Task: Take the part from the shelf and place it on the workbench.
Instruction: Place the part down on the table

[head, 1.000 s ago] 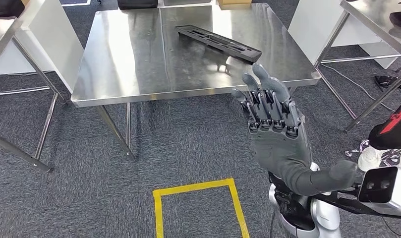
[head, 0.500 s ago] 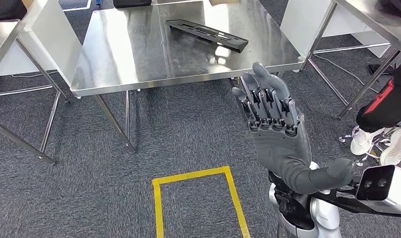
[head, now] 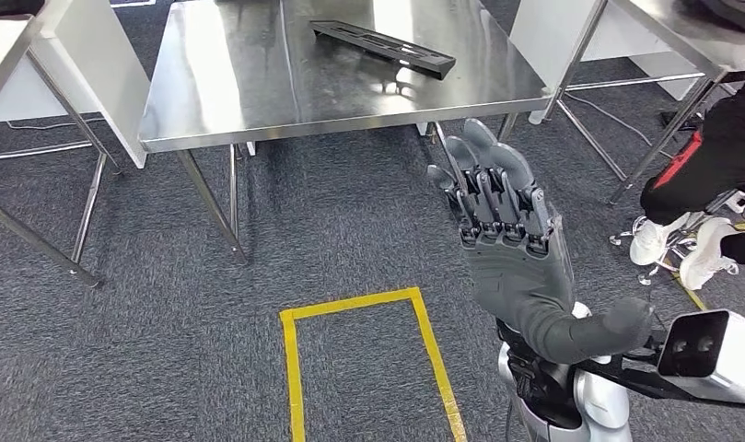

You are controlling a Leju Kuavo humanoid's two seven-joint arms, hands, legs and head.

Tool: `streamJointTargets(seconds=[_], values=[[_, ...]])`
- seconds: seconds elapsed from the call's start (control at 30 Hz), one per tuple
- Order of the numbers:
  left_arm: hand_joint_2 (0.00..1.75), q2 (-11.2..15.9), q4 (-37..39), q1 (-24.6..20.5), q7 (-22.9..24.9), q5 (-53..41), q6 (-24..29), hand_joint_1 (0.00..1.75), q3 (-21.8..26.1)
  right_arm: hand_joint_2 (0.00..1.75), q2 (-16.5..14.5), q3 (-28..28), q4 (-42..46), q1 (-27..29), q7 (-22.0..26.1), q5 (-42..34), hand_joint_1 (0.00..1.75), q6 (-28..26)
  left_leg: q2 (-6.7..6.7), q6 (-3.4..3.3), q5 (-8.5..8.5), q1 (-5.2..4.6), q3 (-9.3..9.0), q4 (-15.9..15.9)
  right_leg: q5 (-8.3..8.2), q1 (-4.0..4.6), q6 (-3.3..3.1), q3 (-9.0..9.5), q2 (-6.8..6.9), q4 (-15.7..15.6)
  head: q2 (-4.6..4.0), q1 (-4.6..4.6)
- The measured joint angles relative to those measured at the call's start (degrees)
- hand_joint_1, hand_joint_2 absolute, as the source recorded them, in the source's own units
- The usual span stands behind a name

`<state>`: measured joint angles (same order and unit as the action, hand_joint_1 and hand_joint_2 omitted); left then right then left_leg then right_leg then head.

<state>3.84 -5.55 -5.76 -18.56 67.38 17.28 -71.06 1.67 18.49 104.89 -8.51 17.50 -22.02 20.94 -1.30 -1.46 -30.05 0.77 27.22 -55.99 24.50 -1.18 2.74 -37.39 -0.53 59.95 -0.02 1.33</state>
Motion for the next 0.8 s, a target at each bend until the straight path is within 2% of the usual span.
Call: streamJointTargets(seconds=[0.07, 0.1, 0.13, 0.17, 0.2, 0.23, 0.27, 0.3, 0.33, 0.37, 0.4, 0.43, 0.47, 0.53, 0.57, 0.6, 0.63, 0.67, 0.7, 0.73, 0.77, 0.8], values=[[0.00, 0.0, 0.0, 0.0, 0.0, 0.1, 0.0, 0.00, 0.0, 0.00, 0.0, 0.1, -0.1, 0.1, 0.0, 0.1, 0.00, 0.0, 2.26, -1.31, 1.22, -0.21, 1.47, 0.5, 4.00, -0.06, 0.18, -4.01, -0.14, 9.0, 0.00, 0.18], [0.00, 0.0, 0.0, 0.0, 0.0, 0.2, 0.0, 0.00, 0.0, 0.00, 0.0, 0.2, -0.2, 0.2, 0.0, 0.1, 0.00, 0.0, 3.09, -1.49, 1.78, -0.30, 2.16, 0.4, 6.11, -0.05, 0.18, -5.25, -0.07, 13.2, 0.00, 0.26], [0.00, 0.0, 0.0, 0.0, 0.0, 0.3, 0.0, 0.00, 0.0, 0.00, 0.1, 0.2, -0.3, 0.3, 0.0, 0.1, 0.00, 0.0, 3.70, -1.42, 2.13, -0.35, 2.62, 0.4, 6.57, -0.07, 0.52, -4.79, 0.02, 13.9, 0.00, 0.26], [0.00, 0.0, 0.0, 0.0, 0.0, 0.3, 0.0, 0.00, 0.0, 0.00, 0.1, 0.3, -0.4, 0.3, 0.0, 0.1, 0.00, 0.0, 4.28, -1.31, 2.40, -0.36, 2.98, 0.3, 6.24, -0.09, 0.96, -2.98, 0.28, 12.1, 0.00, 0.26], [0.00, -0.1, 0.0, 0.0, 0.0, 0.3, 0.0, 0.00, 0.0, 0.00, 0.1, 0.3, -0.4, 0.3, 0.0, 0.1, 0.00, 0.0, 4.82, -1.16, 2.61, -0.35, 3.25, 0.2, 5.34, -0.10, 1.41, 0.03, 0.89, 8.0, 0.00, 0.27], [0.00, -0.1, 0.0, 0.0, 0.0, 0.3, 0.0, 0.00, 0.0, 0.00, 0.1, 0.3, -0.4, 0.2, 0.0, 0.1, 0.00, 0.1, 5.31, -1.00, 2.74, -0.42, 3.41, 0.0, 4.66, -0.06, 1.56, 3.26, 2.23, 3.2, 0.00, 0.27], [0.00, -0.1, 0.0, 0.0, 0.0, 0.3, 0.0, 0.00, 0.0, 0.00, 0.1, 0.3, -0.4, 0.2, 0.0, 0.1, 0.00, 0.1, 5.78, -0.78, 2.80, -0.58, 3.51, -0.1, 4.00, 0.11, 1.45, 5.86, 3.37, -0.8, 0.00, 0.25], [0.00, -0.1, 0.0, 0.0, 0.0, 0.4, 0.0, 0.00, 0.0, 0.00, 0.1, 0.3, -0.4, 0.1, 0.0, 0.1, 0.00, 0.1, 6.22, -0.52, 2.86, -0.74, 3.54, -0.3, 3.65, 0.29, 1.04, 7.36, 4.16, -3.3, 0.00, 0.21], [0.00, -0.1, 0.0, -0.1, 0.1, 0.4, 0.0, 0.00, 0.0, 0.00, 0.1, 0.3, -0.4, 0.1, 0.0, 0.1, 0.00, 0.1, 6.65, -0.25, 2.94, -0.89, 3.52, -0.3, 3.60, 0.47, 0.47, 7.69, 4.46, -4.1, 0.00, 0.16], [0.00, -0.1, 0.0, -0.1, 0.1, 0.4, 0.0, 0.00, 0.0, 0.00, 0.1, 0.3, -0.4, 0.1, 0.0, 0.1, 0.00, 0.1, 7.13, 0.08, 3.05, -0.95, 3.49, -0.3, 3.30, 0.63, -0.02, 7.44, 3.87, -4.0, 0.00, 0.11], [0.00, -0.1, 0.0, -0.1, 0.1, 0.4, 0.0, 0.00, 0.0, 0.00, 0.1, 0.3, -0.4, 0.1, 0.0, 0.1, 0.00, 0.1, 7.35, 0.43, 3.07, -0.84, 3.55, -0.3, 3.01, 0.35, -0.59, 7.25, 3.25, -4.0, 0.00, 0.08], [0.00, -0.1, 0.0, -0.1, 0.2, 0.4, -0.1, 0.00, 0.0, 0.00, 0.0, 0.3, -0.4, 0.1, 0.0, 0.1, 0.00, 0.1, 6.69, 0.81, 2.63, -0.69, 3.74, -0.7, 2.67, 0.11, -1.05, 7.12, 2.68, -4.1, 0.00, 0.06], [0.00, -0.1, 0.0, -0.1, 0.2, 0.4, -0.1, 0.00, 0.0, 0.00, 0.0, 0.3, -0.4, 0.0, 0.0, 0.1, 0.00, 0.1, 5.51, 1.16, 1.50, -0.53, 4.25, -1.9, 2.31, -0.15, -1.52, 6.96, 2.12, -4.2, 0.00, 0.03], [0.00, -0.1, 0.0, 0.0, 0.3, 0.4, -0.1, 0.00, 0.0, 0.00, -0.1, 0.3, -0.4, 0.0, 0.0, 0.1, 0.00, 0.1, 2.55, 1.63, -2.64, -0.30, 6.59, -7.6, 1.62, -0.29, -2.34, 6.34, 1.07, -4.2, 0.00, -0.06], [0.00, -0.1, 0.0, 0.2, 0.3, 0.4, -0.1, 0.00, 0.0, 0.00, -0.2, 0.3, -0.4, 0.0, 0.0, 0.1, 0.00, 0.1, 1.83, 1.72, -4.69, -0.25, 8.06, -11.2, 1.35, -0.19, -2.61, 5.95, 0.51, -4.2, 0.00, -0.09], [0.00, -0.1, 0.1, 0.3, 0.4, 0.4, -0.2, 0.00, 0.0, 0.00, -0.2, 0.3, -0.5, 0.0, 0.0, 0.1, 0.00, 0.1, 1.52, 1.77, -5.97, -0.22, 9.25, -14.1, 1.12, -0.08, -2.74, 5.62, -0.12, -4.1, 0.00, -0.11], [0.00, -0.1, 0.1, 0.4, 0.4, 0.4, -0.2, 0.00, -0.1, 0.00, -0.2, 0.3, -0.6, 0.0, 0.0, 0.1, 0.00, 0.1, 1.39, 1.78, -6.30, -0.18, 9.83, -15.7, 0.96, 0.00, -2.69, 5.33, -0.76, -4.0, 0.00, -0.11], [0.00, -0.1, 0.1, 0.4, 0.4, 0.4, -0.2, 0.00, -0.1, 0.00, -0.2, 0.3, -0.6, 0.0, 0.0, 0.1, 0.00, 0.1, 1.28, 1.73, -5.35, -0.14, 9.36, -15.1, 0.83, 0.03, -2.59, 5.11, -1.46, -3.8, 0.00, -0.11], [0.00, -0.1, 0.1, 0.4, 0.4, 0.4, -0.3, 0.00, -0.2, 0.00, -0.2, 0.3, -0.7, 0.1, 0.0, 0.1, 0.00, 0.1, 0.97, 1.64, -3.58, -0.04, 7.97, -12.6, 0.75, 0.03, -2.46, 4.93, -2.17, -3.6, 0.00, -0.11], [0.00, -0.1, 0.1, 0.4, 0.4, 0.4, -0.3, 0.00, -0.2, 0.00, -0.2, 0.3, -0.7, 0.1, 0.0, 0.1, 0.00, 0.1, 0.02, 1.51, -1.62, 0.11, 6.10, -9.1, 0.69, 0.02, -2.34, 4.77, -2.82, -3.4, 0.00, -0.11], [0.00, 0.0, 0.1, 0.4, 0.4, 0.4, -0.3, 0.00, -0.3, 0.00, -0.2, 0.3, -0.7, 0.1, 0.0, 0.2, 0.00, 0.1, -1.57, 1.35, -0.16, 0.29, 4.26, -5.5, 0.62, 0.14, -2.18, 4.53, -3.44, -3.1, 0.00, -0.11], [0.00, 0.0, 0.1, 0.4, 0.4, 0.4, -0.4, 0.00, -0.4, 0.00, -0.2, 0.3, -0.7, 0.0, 0.0, 0.2, 0.00, 0.1, -2.90, 1.21, 0.59, 0.43, 3.09, -3.1, 0.51, 0.24, -1.97, 4.20, -4.00, -2.9, 0.00, -0.08]])
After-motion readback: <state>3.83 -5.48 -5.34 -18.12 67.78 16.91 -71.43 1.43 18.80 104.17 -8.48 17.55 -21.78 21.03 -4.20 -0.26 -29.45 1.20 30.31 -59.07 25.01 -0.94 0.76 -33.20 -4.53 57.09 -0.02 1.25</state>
